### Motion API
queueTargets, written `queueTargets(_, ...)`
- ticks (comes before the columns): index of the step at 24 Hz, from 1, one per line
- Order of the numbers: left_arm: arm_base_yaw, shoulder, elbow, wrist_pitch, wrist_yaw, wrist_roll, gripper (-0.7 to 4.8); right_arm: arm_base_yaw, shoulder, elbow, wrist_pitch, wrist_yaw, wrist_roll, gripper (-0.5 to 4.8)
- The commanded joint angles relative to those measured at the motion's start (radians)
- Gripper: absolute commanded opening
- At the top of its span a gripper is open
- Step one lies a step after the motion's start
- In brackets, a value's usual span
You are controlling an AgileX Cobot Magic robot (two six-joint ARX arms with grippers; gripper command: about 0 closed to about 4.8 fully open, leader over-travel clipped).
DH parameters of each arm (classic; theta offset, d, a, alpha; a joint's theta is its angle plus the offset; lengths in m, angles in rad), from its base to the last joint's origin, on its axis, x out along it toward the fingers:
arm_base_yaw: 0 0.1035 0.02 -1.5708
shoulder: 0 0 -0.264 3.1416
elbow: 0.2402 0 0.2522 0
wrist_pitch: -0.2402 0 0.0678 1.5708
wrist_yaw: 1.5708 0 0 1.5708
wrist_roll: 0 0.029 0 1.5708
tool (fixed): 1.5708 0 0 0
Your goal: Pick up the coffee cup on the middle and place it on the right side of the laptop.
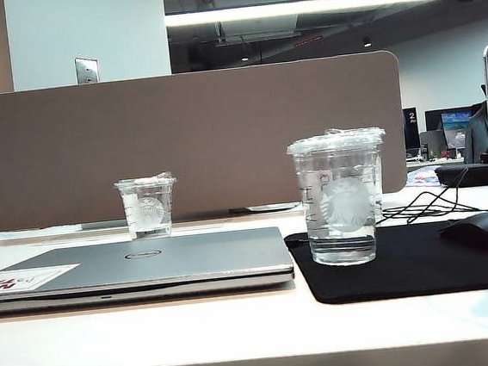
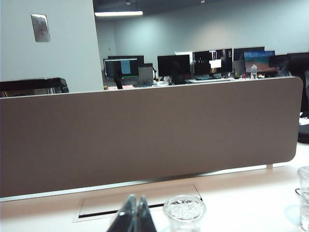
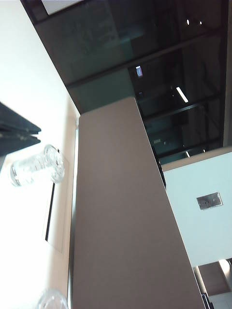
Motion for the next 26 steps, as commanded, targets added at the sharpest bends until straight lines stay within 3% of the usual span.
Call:
queueTargets(1,0.045,-0.016,0.004,0.008,0.004,0.0,-0.05,0.001,-0.003,0.003,-0.004,-0.005,-0.003,-0.05)
queueTargets(6,0.137,-0.031,0.004,0.008,0.004,0.0,-0.05,0.001,-0.003,0.003,-0.034,-0.005,-0.003,-0.05)
queueTargets(13,0.108,-0.069,0.004,-0.023,-0.003,0.003,-0.05,0.001,-0.003,0.003,-0.034,-0.005,-0.003,-0.05)
queueTargets(15,0.096,-0.093,0.003,-0.07,-0.071,0.049,-0.05,0.001,-0.003,0.003,-0.035,-0.005,-0.003,-0.05)
queueTargets(16,0.09,-0.114,-0.009,-0.137,-0.165,0.042,-0.05,0.001,-0.003,0.003,-0.034,-0.005,-0.003,-0.05)
queueTargets(19,0.077,-0.172,-0.103,-0.158,-0.254,-0.023,-0.05,0.001,-0.003,0.003,-0.035,-0.005,-0.003,-0.05)
queueTargets(23,0.043,-0.325,-0.309,-0.058,-0.209,-0.117,-0.05,0.001,-0.003,0.003,-0.035,-0.005,-0.003,-0.05)
queueTargets(26,0.034,-0.351,-0.367,-0.056,-0.195,-0.12,-0.05,0.001,-0.003,0.003,-0.035,-0.005,-0.003,-0.05)
